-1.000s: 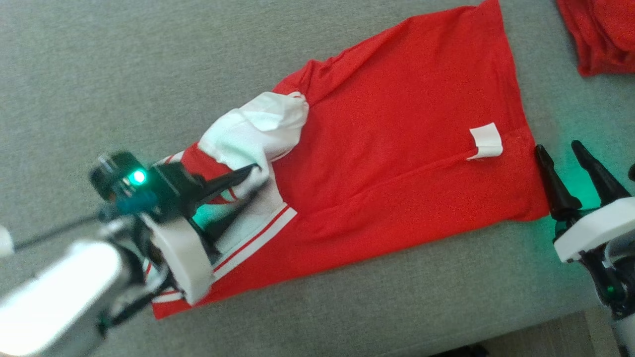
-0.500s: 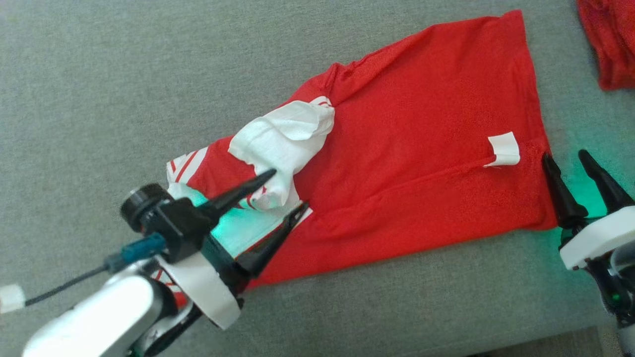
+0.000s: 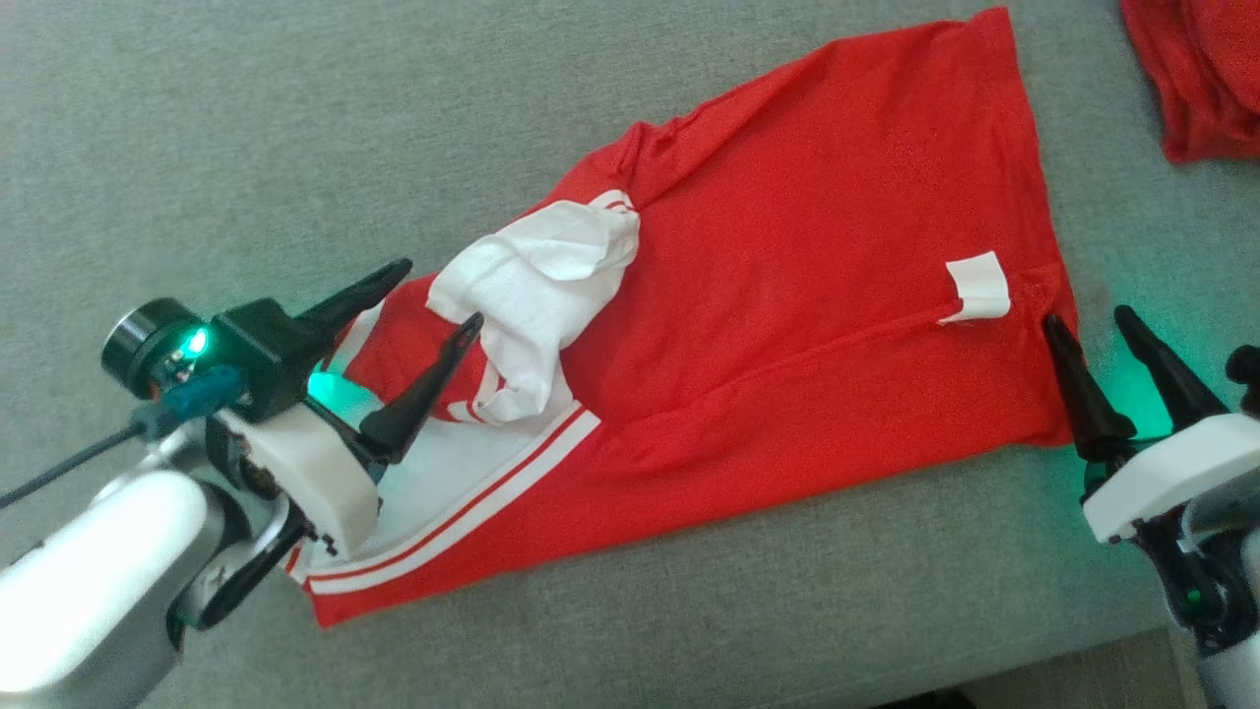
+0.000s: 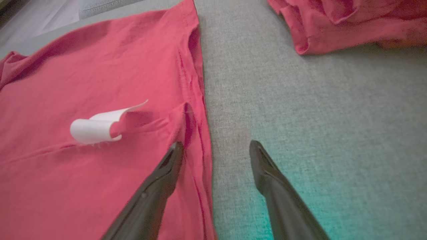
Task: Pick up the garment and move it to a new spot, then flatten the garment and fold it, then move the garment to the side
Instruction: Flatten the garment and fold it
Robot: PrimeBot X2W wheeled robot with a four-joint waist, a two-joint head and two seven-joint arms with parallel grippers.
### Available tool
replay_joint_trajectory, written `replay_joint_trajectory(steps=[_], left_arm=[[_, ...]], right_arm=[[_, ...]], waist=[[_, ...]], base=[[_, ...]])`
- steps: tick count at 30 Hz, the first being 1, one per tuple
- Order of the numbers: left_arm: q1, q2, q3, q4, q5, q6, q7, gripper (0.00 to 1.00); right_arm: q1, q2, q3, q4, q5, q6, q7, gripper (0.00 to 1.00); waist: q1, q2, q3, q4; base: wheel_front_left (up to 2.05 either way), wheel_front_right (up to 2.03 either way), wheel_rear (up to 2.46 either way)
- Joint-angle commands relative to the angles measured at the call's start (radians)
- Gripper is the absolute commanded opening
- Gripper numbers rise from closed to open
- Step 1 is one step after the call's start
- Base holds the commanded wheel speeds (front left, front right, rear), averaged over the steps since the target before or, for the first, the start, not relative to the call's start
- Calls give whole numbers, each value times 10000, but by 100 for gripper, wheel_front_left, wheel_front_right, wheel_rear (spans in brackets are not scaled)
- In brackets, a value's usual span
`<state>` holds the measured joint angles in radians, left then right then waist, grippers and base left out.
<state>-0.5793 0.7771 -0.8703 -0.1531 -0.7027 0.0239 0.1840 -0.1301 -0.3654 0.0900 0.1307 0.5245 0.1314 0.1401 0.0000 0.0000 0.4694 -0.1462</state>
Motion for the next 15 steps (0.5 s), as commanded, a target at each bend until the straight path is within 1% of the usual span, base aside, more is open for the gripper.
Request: replay_joint_trajectory(steps=[1, 6, 7, 9, 10, 12, 15], left_arm=[[-459, 289, 427, -127, 96, -49, 32, 100], [-718, 20, 228, 596, 287, -343, -98, 100], [-757, -17, 186, 639, 331, -406, -134, 76], [-816, -55, 115, 678, 421, -492, -187, 10], [-828, -54, 70, 677, 458, -533, -182, 0], [-845, -34, -5, 635, 522, -606, -179, 0], [-889, 5, -58, 477, 681, -598, -210, 0]], right_arm=[[66, -187, 127, -221, 36, -7, -100, 100], [15, -175, 221, -62, 118, -7, -232, 100], [18, -182, 221, -30, 132, -7, -259, 100], [28, -201, 216, 28, 160, -7, -310, 100], [35, -210, 212, 58, 170, -7, -326, 100], [50, -221, 205, 109, 184, -7, -350, 100], [75, -239, 180, 171, 196, -7, -371, 100]], waist=[[0, 0, 43, -59], [0, 0, 128, -204], [0, 0, 129, -217], [0, 0, 120, -229], [0, 0, 105, -226], [0, 0, 59, -213], [0, 0, -33, -158]], base=[[0, 0, 0], [0, 0, 0], [0, 0, 0], [0, 0, 0], [0, 0, 0], [0, 0, 0], [0, 0, 0]])
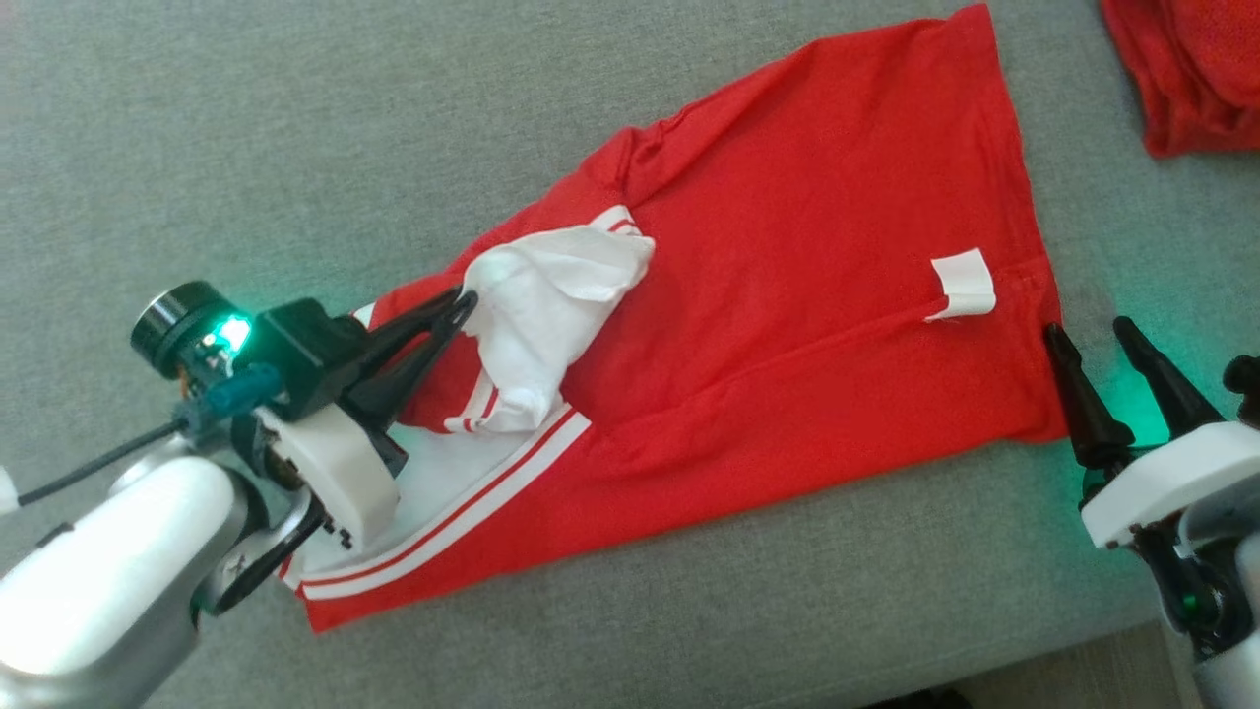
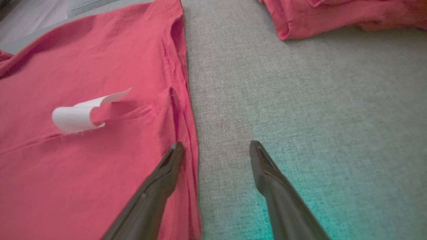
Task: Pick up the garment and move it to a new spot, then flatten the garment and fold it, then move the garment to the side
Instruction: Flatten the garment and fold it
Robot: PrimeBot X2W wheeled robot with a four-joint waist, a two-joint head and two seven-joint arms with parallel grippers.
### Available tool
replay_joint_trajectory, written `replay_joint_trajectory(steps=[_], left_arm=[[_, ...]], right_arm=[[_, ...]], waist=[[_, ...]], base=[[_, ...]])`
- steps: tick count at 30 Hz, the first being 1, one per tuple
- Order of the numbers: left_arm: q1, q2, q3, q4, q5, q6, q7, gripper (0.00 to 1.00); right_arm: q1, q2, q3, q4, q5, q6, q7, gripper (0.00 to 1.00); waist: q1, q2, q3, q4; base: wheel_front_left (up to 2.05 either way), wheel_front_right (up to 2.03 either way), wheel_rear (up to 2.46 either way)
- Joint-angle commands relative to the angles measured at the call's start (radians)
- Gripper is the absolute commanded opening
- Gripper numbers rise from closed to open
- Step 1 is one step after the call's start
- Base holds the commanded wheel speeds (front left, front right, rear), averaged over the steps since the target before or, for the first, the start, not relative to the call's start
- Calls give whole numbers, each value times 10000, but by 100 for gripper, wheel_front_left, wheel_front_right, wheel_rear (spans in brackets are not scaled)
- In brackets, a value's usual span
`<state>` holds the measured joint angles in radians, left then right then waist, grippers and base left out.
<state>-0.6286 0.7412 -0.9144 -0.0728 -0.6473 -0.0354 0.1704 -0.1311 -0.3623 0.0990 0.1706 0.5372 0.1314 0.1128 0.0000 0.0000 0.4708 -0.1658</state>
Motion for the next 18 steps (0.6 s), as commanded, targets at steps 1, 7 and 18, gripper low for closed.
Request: replay_joint_trajectory(steps=[1, 7, 18], left_arm=[[-422, 382, 381, -402, 174, 4, -83, 0], [-1169, 897, 492, -943, 670, -125, 371, 0], [-3345, 2106, 724, -423, 1553, -765, 1336, 0]], right_arm=[[87, -275, 88, -218, 69, -7, -104, 100], [-14, -412, 91, -279, 32, -7, -72, 100], [-1297, -663, 539, -489, -131, -7, 205, 100]], waist=[[0, 0, -75, 58], [0, 0, -208, 247], [0, 0, -32, 154]], base=[[0, 0, 0], [0, 0, 0], [0, 0, 0]])
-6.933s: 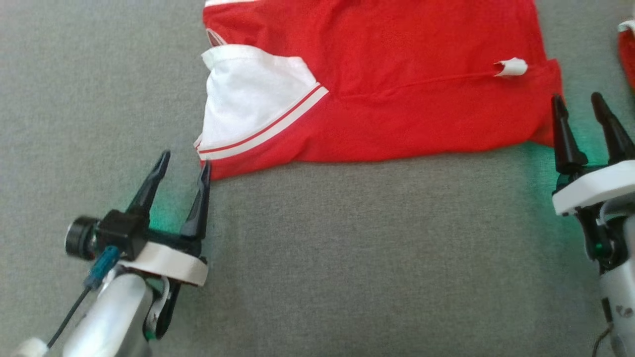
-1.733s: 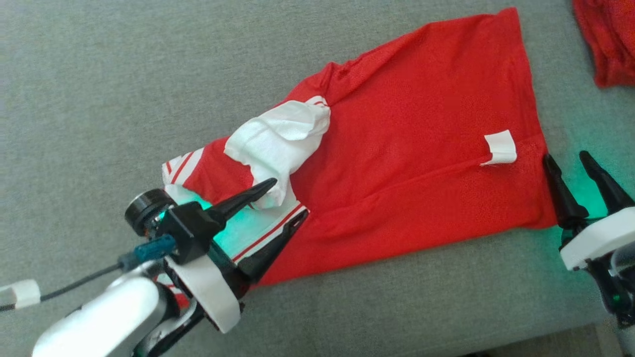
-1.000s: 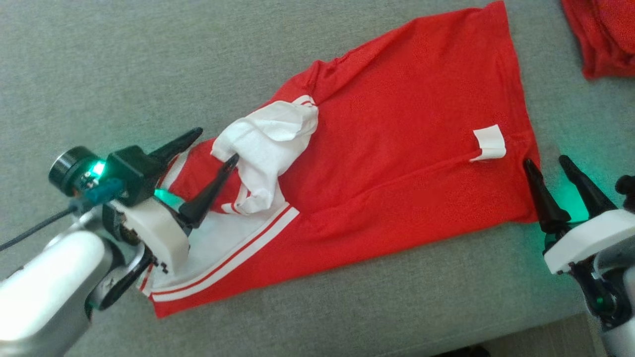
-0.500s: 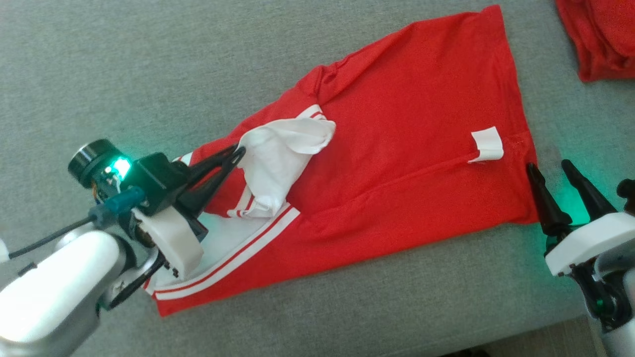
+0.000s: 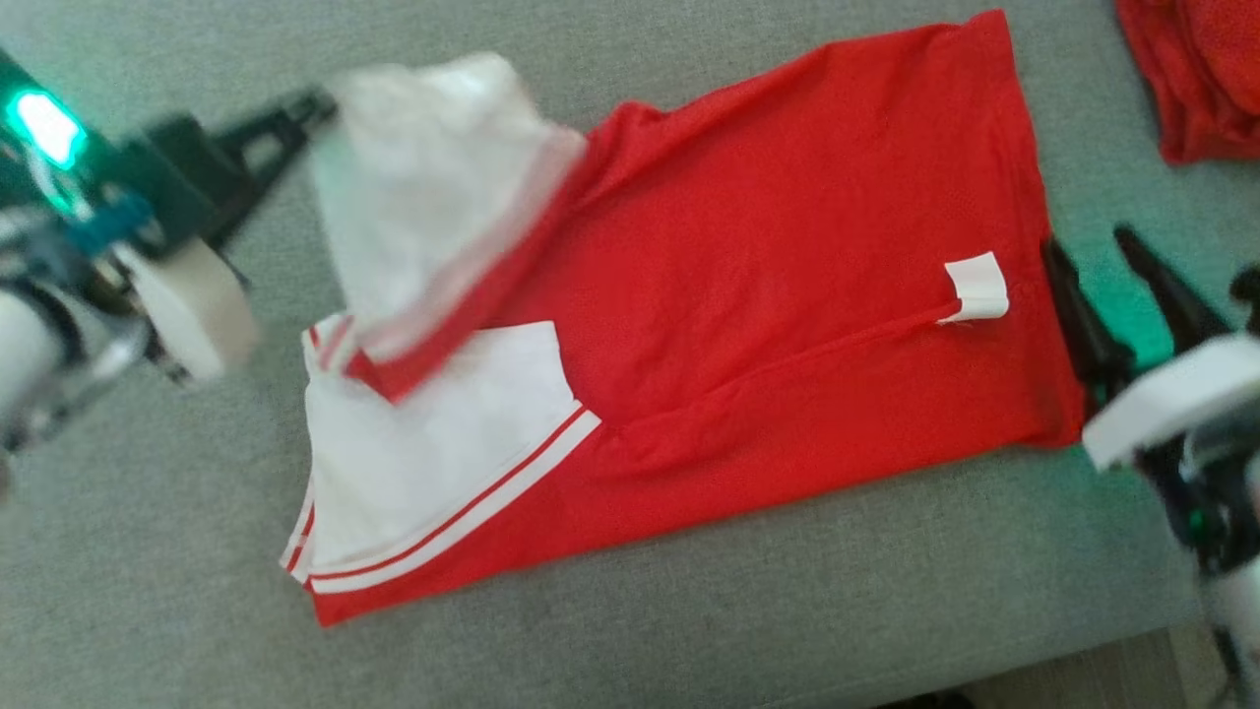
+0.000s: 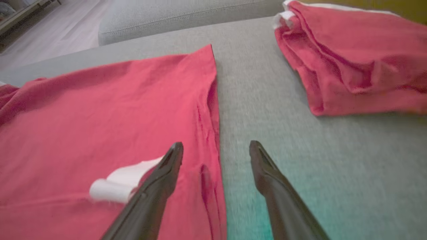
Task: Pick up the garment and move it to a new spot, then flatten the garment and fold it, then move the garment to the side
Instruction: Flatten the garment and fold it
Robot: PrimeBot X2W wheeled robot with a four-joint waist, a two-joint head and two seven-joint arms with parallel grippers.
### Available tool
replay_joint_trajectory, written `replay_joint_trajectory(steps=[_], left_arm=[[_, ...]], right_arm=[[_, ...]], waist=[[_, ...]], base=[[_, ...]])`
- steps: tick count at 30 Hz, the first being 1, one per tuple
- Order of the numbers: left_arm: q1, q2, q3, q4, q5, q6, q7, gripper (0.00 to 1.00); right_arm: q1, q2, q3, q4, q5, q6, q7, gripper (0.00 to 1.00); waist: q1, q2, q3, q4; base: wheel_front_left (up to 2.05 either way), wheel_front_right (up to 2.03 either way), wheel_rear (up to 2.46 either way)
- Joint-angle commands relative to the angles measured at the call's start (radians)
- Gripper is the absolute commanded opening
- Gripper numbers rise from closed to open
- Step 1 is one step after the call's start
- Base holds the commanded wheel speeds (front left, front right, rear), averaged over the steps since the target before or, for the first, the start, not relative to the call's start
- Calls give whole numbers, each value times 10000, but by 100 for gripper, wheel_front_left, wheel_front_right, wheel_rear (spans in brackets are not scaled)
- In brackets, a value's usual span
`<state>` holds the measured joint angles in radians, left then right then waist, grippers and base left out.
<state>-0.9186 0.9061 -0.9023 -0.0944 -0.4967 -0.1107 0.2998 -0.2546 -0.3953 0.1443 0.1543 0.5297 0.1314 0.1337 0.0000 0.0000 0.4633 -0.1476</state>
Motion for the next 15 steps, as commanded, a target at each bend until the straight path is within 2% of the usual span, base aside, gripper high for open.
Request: replay_joint_trajectory(steps=[1, 6, 15], left_arm=[[-660, 510, 590, -105, 152, -47, 55, 0], [-1626, 590, 341, 421, 548, -158, 20, 0], [-2532, 379, -361, 1143, 625, -195, -244, 0]], right_arm=[[-328, -349, 136, -309, -46, -7, 86, 100], [-2014, -458, 447, 285, 32, -7, 653, 100], [-4949, -594, 1296, 2558, -519, -7, 1865, 100]], waist=[[0, 0, 104, -45], [0, 0, 459, -31], [0, 0, 899, 340]], base=[[0, 0, 0], [0, 0, 0], [0, 0, 0]])
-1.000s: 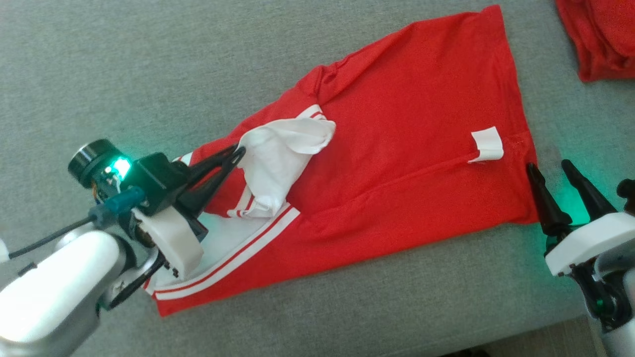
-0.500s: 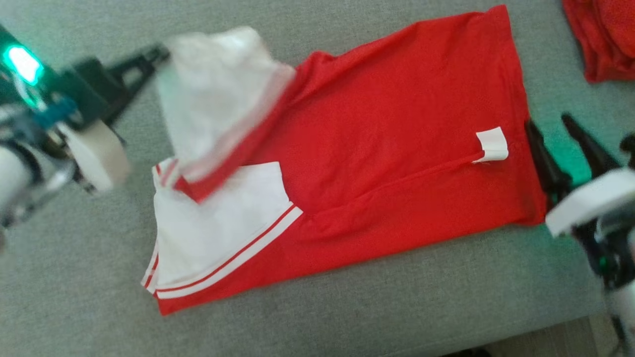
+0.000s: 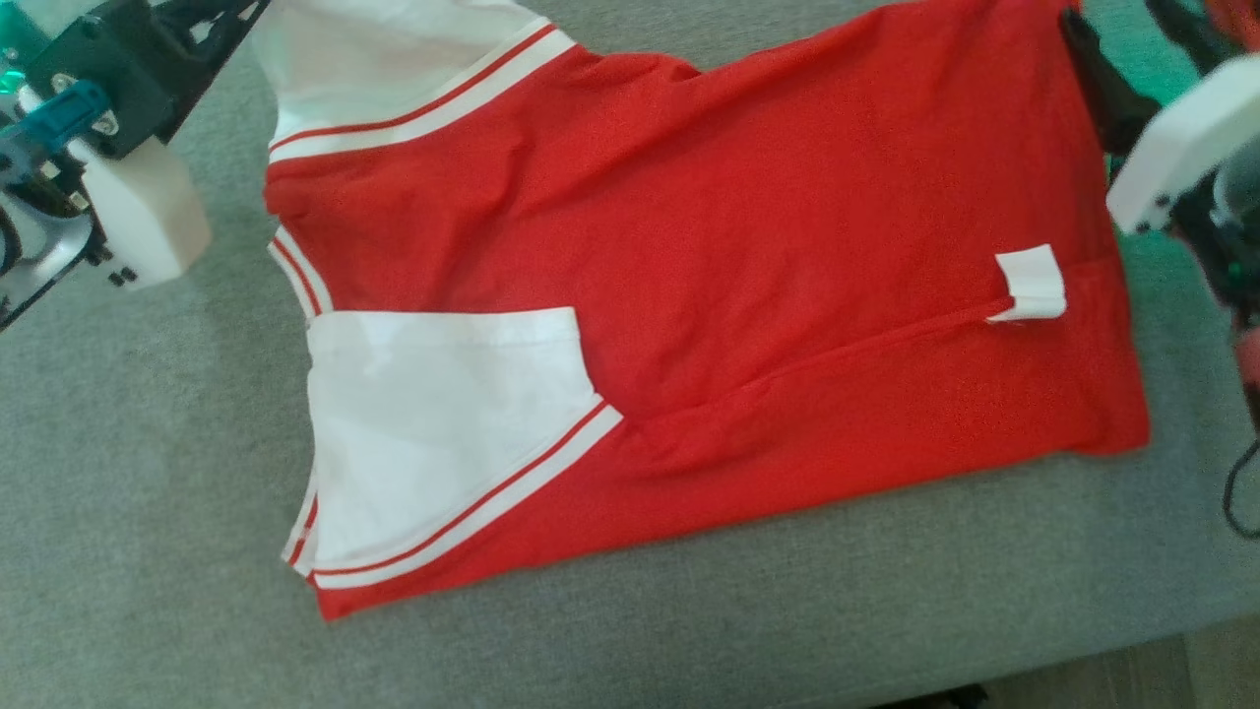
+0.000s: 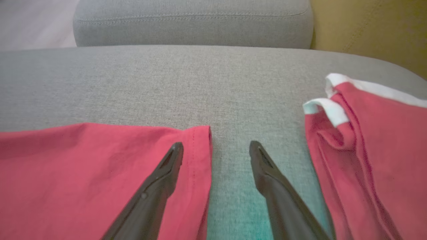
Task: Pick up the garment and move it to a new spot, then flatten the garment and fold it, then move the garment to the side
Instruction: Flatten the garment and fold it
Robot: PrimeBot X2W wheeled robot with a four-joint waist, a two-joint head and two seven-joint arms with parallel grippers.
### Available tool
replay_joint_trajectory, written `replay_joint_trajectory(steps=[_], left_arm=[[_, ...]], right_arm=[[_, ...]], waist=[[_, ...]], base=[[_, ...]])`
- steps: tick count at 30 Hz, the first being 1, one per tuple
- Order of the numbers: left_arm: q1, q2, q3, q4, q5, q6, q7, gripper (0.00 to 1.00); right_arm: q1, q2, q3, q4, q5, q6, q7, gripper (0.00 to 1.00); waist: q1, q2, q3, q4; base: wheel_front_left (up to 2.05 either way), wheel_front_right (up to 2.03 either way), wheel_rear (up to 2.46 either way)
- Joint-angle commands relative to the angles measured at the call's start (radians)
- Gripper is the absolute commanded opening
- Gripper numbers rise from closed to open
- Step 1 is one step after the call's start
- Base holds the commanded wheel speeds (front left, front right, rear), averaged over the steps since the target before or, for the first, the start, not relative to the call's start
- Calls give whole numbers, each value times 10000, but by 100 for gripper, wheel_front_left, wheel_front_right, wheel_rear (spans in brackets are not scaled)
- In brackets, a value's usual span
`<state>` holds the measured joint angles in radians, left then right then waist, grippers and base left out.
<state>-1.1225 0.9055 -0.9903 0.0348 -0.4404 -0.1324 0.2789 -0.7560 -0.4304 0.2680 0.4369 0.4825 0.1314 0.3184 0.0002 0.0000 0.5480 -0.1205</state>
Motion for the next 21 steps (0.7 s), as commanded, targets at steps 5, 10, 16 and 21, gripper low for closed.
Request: replay_joint_trajectory(steps=[5, 10, 16, 21], left_arm=[[-936, 410, 107, 50, 56, 20, -229, 0], [-1273, 411, -205, 273, -14, 19, -444, 0], [-1427, 359, -417, 524, -144, 18, -629, 0], [-1560, 380, -648, 744, -229, 18, -807, 0]], right_arm=[[-900, -375, 812, 688, -381, -7, 218, 100], [-1403, -481, 1509, 1297, -210, -7, 263, 87], [-1690, -593, 1993, 1659, 87, -7, 86, 25], [-1890, -805, 2389, 1800, 433, -7, -54, 0]], waist=[[-2, 0, 180, 263], [-2, 0, 226, 378], [-2, 0, 223, 425], [-2, 0, 232, 404]], base=[[0, 0, 0], [0, 0, 0], [0, 0, 0], [0, 0, 0]])
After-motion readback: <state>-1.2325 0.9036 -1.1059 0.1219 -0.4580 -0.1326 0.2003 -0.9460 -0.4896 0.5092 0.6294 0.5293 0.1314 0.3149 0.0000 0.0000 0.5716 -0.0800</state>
